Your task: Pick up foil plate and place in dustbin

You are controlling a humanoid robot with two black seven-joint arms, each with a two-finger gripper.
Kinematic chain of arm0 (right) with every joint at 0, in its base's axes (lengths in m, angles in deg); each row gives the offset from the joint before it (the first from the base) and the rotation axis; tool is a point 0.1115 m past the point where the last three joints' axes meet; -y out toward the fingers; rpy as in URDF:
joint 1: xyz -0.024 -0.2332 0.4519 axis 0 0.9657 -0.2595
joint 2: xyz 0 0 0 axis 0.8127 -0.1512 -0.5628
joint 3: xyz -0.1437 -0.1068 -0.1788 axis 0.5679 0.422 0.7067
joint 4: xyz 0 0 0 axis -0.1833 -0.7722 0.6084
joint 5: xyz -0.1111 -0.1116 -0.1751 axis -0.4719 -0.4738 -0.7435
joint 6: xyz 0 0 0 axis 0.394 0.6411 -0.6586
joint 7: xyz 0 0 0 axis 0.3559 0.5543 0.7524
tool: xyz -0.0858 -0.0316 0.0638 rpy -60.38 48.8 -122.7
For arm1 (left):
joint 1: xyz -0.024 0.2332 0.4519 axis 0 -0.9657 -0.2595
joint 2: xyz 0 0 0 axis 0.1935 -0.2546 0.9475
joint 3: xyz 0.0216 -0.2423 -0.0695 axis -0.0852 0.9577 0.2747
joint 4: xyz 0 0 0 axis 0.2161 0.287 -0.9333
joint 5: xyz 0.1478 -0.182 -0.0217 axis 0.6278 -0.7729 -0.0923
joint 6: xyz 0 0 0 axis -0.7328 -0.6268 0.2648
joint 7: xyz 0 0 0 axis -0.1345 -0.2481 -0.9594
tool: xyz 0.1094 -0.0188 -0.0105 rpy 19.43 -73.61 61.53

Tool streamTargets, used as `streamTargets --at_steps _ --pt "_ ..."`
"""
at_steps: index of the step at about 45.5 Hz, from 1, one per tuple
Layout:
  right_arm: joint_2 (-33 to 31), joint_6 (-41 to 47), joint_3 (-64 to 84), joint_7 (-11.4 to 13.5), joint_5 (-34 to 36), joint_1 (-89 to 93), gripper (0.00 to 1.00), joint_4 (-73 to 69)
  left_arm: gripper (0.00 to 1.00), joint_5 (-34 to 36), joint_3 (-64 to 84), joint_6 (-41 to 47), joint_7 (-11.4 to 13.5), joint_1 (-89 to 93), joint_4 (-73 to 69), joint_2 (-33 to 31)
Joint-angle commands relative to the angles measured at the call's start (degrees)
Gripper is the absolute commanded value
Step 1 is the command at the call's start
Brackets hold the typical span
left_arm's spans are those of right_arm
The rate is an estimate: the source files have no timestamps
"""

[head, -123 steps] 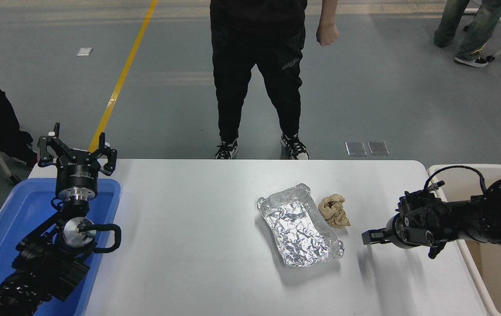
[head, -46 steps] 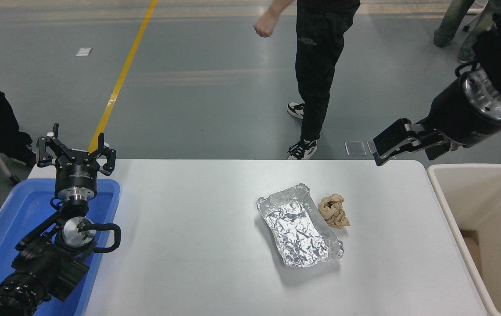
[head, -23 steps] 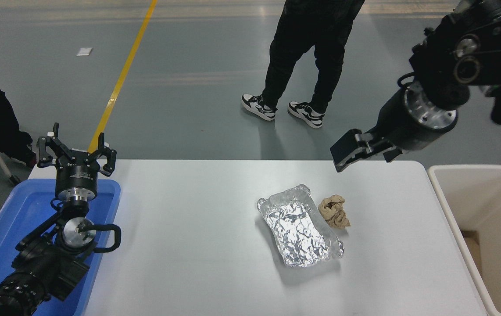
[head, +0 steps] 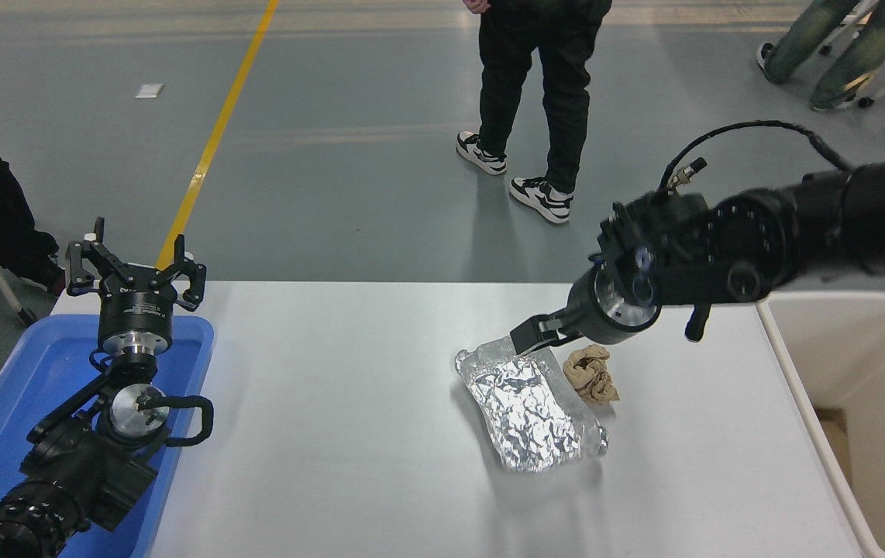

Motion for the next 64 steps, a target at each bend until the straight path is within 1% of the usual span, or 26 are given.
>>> streamTargets --at_steps 1,6,9,23,27,30,33,35,39,47,52,57,64 --pt "1.5 -3.5 -1.4 -0.1 -8.1 10.7 1.0 7.4 0.99 0.0 0.0 0.0 -0.1 0.0 0.0 0.0" --pt "1.5 -4.1 -1.4 -0.1 -12.4 13.1 1.0 10.3 0.99 0.0 0.0 0.0 -0.1 0.0 0.0 0.0" --pt "1.6 -5.3 -1.4 -0.1 -13.4 14.3 1.0 11.7 0.99 0.0 0.0 0.0 -0.1 0.0 0.0 0.0" --pt "4.6 -6.9 -1.4 0.0 -13.5 20.2 1.0 16.9 0.99 0.0 0.0 0.0 -0.1 0.0 0.0 0.0" --pt "4.7 -7.1 -1.4 -0.1 -13.6 21.3 0.96 17.9 0.99 0.0 0.0 0.0 -0.1 0.0 0.0 0.0" --pt "4.7 -7.6 -1.4 -0.1 -13.6 22.0 0.86 18.2 0.99 0.0 0.0 0.0 -0.1 0.0 0.0 0.0" --pt "4.7 -8.8 -1.3 -0.1 -13.7 23.1 0.72 19.0 0.99 0.0 0.0 0.0 -0.1 0.0 0.0 0.0" --pt "4.7 -9.0 -1.3 -0.1 -13.8 23.4 0.68 19.4 0.99 0.0 0.0 0.0 -0.1 0.0 0.0 0.0" --pt "4.8 -9.1 -1.2 -0.1 -13.8 23.7 0.55 19.7 0.99 0.0 0.0 0.0 -0.1 0.0 0.0 0.0" --pt "5.3 -9.1 -1.0 0.0 -13.7 23.9 0.45 19.9 0.99 0.0 0.0 0.0 -0.1 0.0 0.0 -0.1" --pt "5.5 -9.2 -1.2 0.0 -13.5 24.0 0.33 19.9 0.99 0.0 0.0 0.0 -0.1 0.0 0.0 0.0" --pt "6.2 -9.1 -1.4 0.0 -13.5 24.5 0.18 19.9 0.99 0.0 0.0 0.0 -0.1 0.0 0.0 0.0" --pt "6.2 -9.0 -1.3 0.0 -13.5 24.1 0.04 19.8 0.99 0.0 0.0 0.0 -0.1 0.0 0.0 0.0"
